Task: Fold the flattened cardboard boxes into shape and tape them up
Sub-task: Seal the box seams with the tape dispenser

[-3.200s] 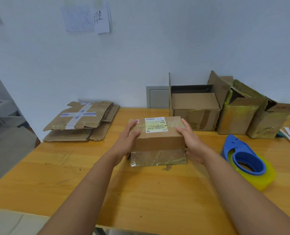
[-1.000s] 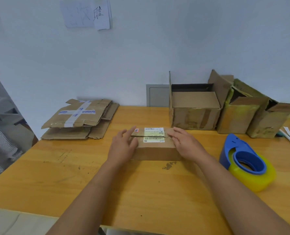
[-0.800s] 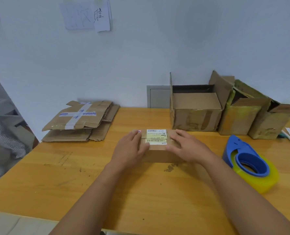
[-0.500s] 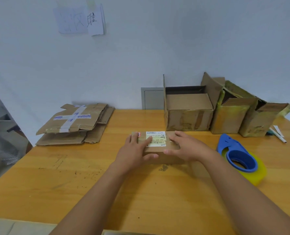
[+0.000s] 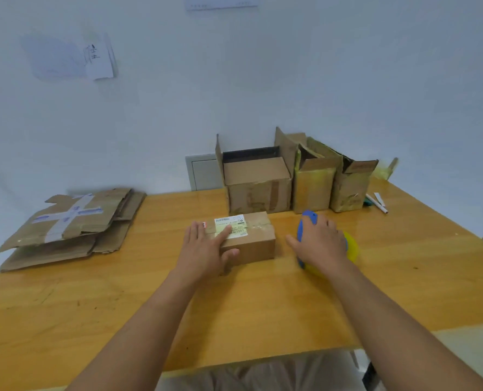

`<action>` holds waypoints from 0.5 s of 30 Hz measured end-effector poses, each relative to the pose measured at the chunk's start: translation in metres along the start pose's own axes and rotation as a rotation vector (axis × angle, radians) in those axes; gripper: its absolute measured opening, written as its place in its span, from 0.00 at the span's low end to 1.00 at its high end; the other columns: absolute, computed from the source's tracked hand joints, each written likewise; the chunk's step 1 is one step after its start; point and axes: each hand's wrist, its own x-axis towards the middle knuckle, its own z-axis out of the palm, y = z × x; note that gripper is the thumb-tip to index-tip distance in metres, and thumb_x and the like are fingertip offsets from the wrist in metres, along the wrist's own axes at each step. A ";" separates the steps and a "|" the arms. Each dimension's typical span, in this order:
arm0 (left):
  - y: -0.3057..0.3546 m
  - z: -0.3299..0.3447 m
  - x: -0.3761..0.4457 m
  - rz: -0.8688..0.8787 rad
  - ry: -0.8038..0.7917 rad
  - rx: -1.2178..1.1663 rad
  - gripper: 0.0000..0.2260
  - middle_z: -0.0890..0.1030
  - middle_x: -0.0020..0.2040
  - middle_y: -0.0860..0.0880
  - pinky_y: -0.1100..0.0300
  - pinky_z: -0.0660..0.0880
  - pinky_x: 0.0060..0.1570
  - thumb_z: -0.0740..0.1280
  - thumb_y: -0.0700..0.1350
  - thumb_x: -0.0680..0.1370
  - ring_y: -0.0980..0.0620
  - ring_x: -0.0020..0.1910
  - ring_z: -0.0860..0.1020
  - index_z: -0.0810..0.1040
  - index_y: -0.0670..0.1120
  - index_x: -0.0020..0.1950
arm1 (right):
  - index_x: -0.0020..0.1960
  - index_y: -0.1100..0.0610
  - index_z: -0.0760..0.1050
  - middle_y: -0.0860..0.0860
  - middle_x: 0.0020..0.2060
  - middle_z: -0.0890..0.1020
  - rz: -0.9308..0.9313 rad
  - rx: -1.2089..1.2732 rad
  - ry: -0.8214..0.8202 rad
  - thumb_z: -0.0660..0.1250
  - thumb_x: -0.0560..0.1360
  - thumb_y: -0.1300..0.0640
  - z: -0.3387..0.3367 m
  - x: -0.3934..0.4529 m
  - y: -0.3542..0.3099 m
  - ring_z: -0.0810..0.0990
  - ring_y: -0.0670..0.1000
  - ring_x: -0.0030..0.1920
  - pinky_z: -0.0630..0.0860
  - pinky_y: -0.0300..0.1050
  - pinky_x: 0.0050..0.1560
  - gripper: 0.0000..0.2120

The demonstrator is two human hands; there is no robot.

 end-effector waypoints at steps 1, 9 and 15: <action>0.002 -0.001 0.001 0.015 -0.006 -0.019 0.31 0.49 0.80 0.36 0.44 0.44 0.76 0.48 0.69 0.80 0.37 0.79 0.45 0.48 0.62 0.80 | 0.74 0.53 0.63 0.58 0.70 0.71 0.006 -0.008 -0.042 0.57 0.78 0.33 0.003 -0.001 0.002 0.70 0.61 0.68 0.69 0.57 0.65 0.33; 0.002 -0.004 0.001 0.106 -0.005 -0.031 0.29 0.49 0.82 0.51 0.47 0.46 0.77 0.50 0.63 0.83 0.42 0.80 0.46 0.49 0.55 0.82 | 0.82 0.55 0.44 0.50 0.38 0.73 0.100 0.015 -0.051 0.59 0.82 0.46 0.020 -0.004 0.002 0.72 0.49 0.34 0.66 0.45 0.27 0.36; -0.009 -0.001 0.003 0.118 0.016 -0.045 0.30 0.51 0.82 0.53 0.48 0.49 0.77 0.51 0.65 0.82 0.44 0.80 0.47 0.50 0.58 0.81 | 0.82 0.56 0.43 0.51 0.32 0.69 0.096 -0.025 -0.062 0.59 0.83 0.51 0.020 0.003 -0.004 0.71 0.50 0.31 0.66 0.45 0.27 0.35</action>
